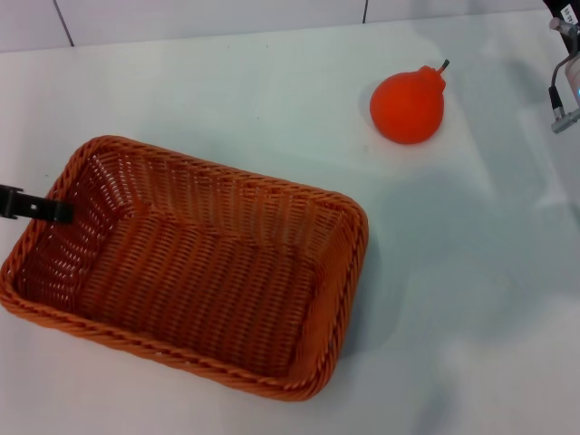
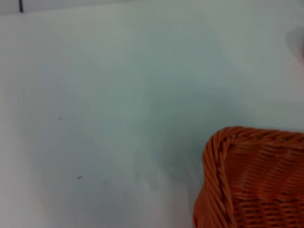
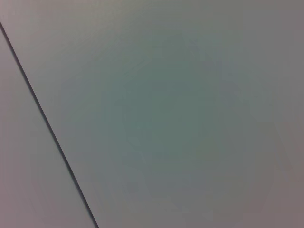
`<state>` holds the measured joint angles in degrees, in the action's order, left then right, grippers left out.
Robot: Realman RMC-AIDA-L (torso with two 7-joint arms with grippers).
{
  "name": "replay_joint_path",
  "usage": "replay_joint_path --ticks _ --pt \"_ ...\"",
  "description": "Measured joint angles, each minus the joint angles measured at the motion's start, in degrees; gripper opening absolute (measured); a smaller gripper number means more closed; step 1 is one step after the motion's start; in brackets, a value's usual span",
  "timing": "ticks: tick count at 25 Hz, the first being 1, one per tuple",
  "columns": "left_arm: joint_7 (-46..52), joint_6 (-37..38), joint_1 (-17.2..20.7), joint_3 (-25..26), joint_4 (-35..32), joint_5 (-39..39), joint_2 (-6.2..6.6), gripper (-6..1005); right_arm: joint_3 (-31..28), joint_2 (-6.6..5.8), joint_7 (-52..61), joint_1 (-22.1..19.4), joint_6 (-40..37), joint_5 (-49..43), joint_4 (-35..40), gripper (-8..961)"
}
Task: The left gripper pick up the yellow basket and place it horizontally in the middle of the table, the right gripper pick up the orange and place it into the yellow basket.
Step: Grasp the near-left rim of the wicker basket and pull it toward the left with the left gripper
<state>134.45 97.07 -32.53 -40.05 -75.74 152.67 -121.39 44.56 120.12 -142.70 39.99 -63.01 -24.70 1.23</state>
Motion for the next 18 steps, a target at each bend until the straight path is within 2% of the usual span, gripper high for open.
replay_joint_path --ticks 5,13,18 --pt "0.4 -0.4 -0.8 -1.2 0.7 2.2 -1.05 796 -0.2 0.02 -0.2 0.0 0.7 0.0 0.0 909" --pt "2.9 -2.0 -1.8 -2.7 3.3 5.5 -1.46 729 -0.7 0.02 -0.3 0.0 1.2 0.0 0.0 910" --pt "3.9 -2.9 -1.8 -2.4 3.9 6.2 -1.54 534 -1.5 -0.13 -0.3 0.0 1.8 0.0 0.0 910"
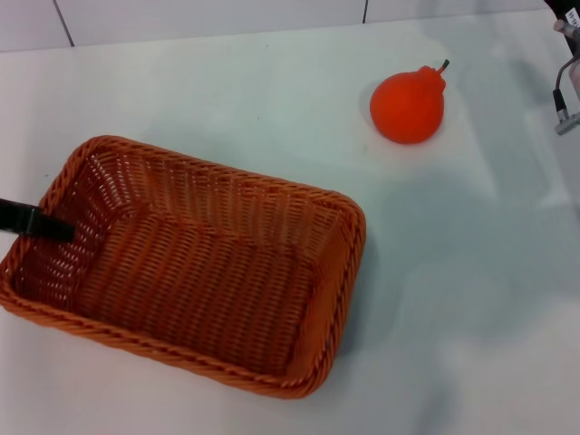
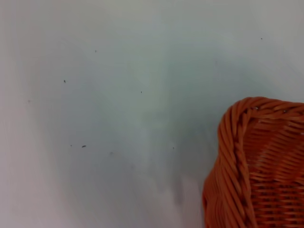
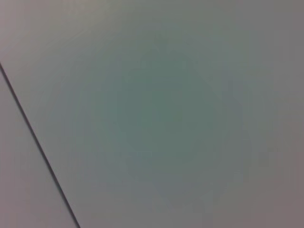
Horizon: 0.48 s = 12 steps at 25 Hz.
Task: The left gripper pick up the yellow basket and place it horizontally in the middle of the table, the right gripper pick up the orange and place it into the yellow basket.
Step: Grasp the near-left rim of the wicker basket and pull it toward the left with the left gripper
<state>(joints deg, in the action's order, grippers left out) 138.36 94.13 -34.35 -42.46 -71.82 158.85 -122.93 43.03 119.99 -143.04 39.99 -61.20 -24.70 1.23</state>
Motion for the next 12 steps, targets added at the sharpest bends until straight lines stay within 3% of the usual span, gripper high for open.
replay_joint_path --ticks 8,12 --pt "0.5 0.6 0.0 0.8 -0.3 -0.6 -0.16 327 -0.5 -0.02 0.0 0.1 0.5 0.0 0.0 910" --pt "2.0 1.5 -0.1 5.0 -0.3 -2.7 -0.25 234 -0.6 -0.03 0.0 0.1 0.7 0.0 0.0 910"
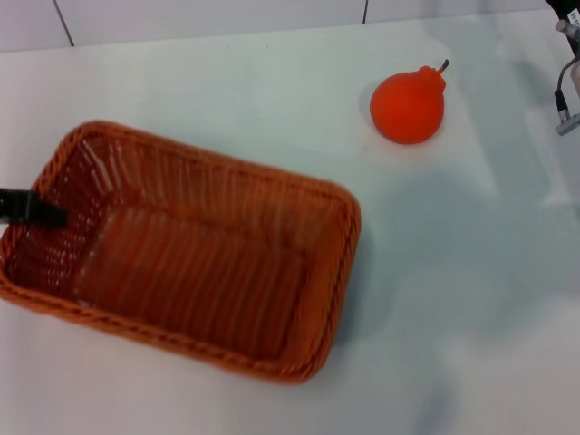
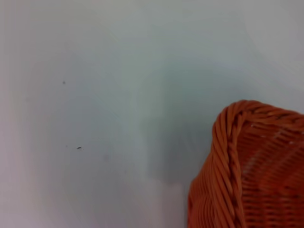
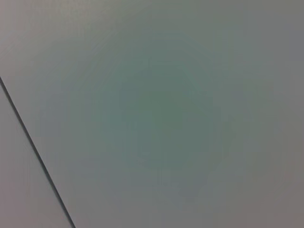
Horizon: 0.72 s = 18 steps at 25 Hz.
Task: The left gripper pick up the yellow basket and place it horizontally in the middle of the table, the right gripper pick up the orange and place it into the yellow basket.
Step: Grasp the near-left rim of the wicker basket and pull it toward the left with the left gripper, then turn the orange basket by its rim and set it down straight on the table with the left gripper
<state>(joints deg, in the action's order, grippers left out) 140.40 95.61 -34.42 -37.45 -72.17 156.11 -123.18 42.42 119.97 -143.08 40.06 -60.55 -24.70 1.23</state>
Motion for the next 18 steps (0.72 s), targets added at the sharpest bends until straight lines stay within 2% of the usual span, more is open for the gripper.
replay_joint_path --ticks 5,8,12,18 --pt "0.5 2.5 1.5 10.3 0.9 -9.6 -0.09 130 -0.1 0.00 0.0 -0.1 0.1 0.0 0.0 910" --pt "0.6 3.2 3.7 13.4 2.1 -15.3 -0.18 131 -0.1 0.00 0.0 -0.1 0.1 0.0 0.0 910" --pt "1.1 2.0 7.9 13.6 3.4 -21.6 -1.23 131 -0.1 0.04 0.0 -0.1 0.1 0.0 0.0 910" --pt "1.1 -4.4 13.4 8.7 9.8 -31.7 -1.34 133 -0.1 0.17 0.0 0.2 1.6 0.0 0.0 909"
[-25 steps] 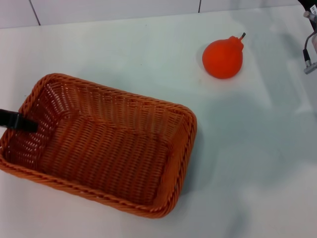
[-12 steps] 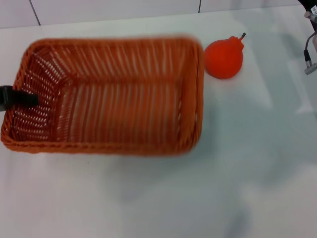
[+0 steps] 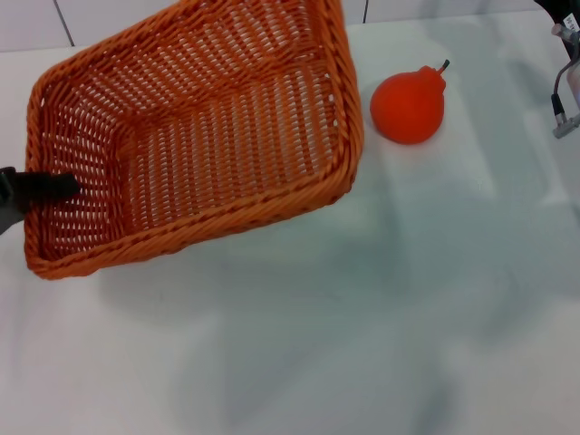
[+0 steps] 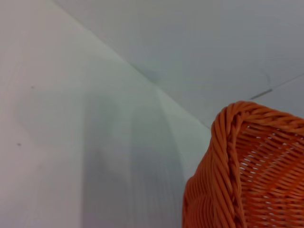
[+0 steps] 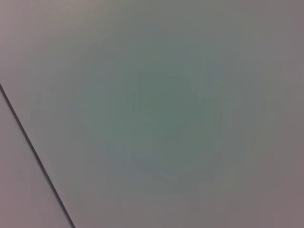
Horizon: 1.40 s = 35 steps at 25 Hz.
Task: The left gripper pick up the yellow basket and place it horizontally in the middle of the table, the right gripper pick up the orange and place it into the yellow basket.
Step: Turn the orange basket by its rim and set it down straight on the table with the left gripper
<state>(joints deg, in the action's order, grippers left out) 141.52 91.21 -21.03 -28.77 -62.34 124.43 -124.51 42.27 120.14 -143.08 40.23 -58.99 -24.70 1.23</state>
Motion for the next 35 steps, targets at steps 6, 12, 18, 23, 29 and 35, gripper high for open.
replay_joint_path --ticks 6,12,18,23,29,35 --pt "-0.7 -3.5 0.6 -2.0 3.6 -0.4 0.03 134 0.0 0.01 0.0 0.1 0.1 0.0 0.0 909" --pt "-0.9 -5.0 0.8 -3.0 4.6 -0.4 0.20 135 0.0 -0.06 0.0 0.1 0.3 0.0 0.0 909" --pt "-0.2 -5.3 1.2 -2.9 5.3 -0.3 0.22 136 0.0 -0.08 0.0 0.3 0.4 0.0 0.0 909" --pt "-0.1 -5.1 1.4 -2.7 6.1 -0.4 0.49 211 -0.1 -0.18 -0.1 0.5 0.5 0.0 0.0 909" --pt "-0.2 -4.9 1.4 -2.7 6.1 -0.5 0.52 516 0.4 -0.12 -0.2 0.6 0.5 -0.3 0.6 909" --pt "0.0 -3.4 2.0 -2.8 6.5 -0.1 0.61 555 0.2 -0.16 0.1 0.6 1.6 -0.2 0.7 910"
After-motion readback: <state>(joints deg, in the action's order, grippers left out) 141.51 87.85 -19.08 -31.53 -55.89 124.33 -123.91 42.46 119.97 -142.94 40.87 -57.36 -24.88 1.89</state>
